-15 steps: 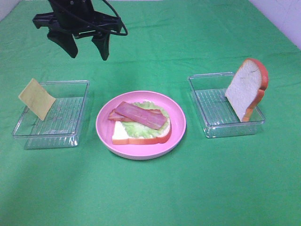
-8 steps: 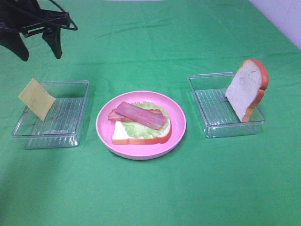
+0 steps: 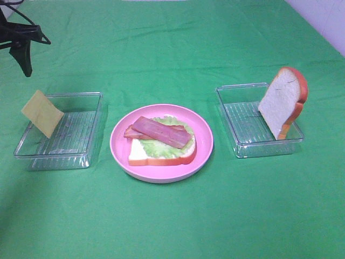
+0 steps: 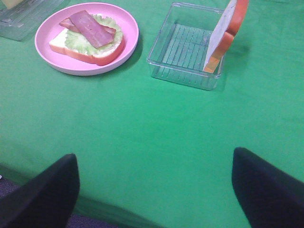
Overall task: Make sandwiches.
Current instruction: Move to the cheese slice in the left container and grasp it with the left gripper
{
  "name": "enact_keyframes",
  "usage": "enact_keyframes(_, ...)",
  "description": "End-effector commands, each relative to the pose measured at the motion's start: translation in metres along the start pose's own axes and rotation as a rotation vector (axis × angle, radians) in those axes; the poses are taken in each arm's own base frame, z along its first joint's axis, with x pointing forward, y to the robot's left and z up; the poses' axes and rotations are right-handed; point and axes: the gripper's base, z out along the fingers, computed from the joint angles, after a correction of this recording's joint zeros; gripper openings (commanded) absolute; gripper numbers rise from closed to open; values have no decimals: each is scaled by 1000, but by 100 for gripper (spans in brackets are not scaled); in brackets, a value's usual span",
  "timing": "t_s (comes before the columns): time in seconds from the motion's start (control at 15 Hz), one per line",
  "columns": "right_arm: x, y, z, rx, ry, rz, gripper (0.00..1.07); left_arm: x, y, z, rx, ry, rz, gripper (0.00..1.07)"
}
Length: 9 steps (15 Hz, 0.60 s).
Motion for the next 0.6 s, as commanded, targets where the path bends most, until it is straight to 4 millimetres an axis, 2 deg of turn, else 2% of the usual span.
enact_keyframes(0.07,0,0,-1,4,-21,1,80,-3,1,28,-27,48,4,69)
enact_keyframes(0.2,0,0,-1,4,-21,1,80,-7,1,45,-42,44,12,69)
enact_keyframes(0.6,0,0,-1,4,-21,1,80,-15,-1,67,-28,0,7,68)
